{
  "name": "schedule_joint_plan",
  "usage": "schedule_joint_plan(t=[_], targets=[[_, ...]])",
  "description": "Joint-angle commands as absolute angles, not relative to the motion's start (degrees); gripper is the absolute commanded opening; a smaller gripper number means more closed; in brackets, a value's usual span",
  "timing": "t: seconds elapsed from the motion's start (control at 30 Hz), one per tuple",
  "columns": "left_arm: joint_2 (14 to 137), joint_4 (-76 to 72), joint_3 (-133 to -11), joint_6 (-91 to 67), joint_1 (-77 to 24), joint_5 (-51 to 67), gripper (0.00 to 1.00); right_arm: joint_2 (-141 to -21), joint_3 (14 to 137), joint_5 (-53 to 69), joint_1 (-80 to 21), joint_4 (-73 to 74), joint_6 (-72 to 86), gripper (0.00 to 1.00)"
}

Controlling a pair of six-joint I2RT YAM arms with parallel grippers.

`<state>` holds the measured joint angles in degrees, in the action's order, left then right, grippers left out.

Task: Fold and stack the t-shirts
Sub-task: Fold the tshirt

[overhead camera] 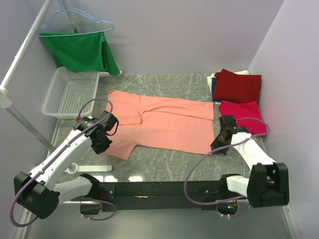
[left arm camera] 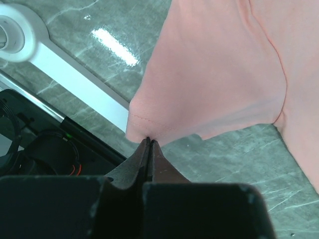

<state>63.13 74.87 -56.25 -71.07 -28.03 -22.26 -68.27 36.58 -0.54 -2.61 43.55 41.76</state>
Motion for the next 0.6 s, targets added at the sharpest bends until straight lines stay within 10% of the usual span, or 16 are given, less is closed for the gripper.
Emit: schedule_joint_plan(t=[0.0,0.57], targets=[[62.3,78.1,-56.7,-73.4,-29.0,-22.5,0.01,-65.0,37.6,-1.1,-2.6,47.7,44.0,0.0],[78.3,74.8,-74.7,-69.4,-28.3,-36.0,0.01,-73.3,49.7,-2.8,-0.3,45.3,46.1,0.0]])
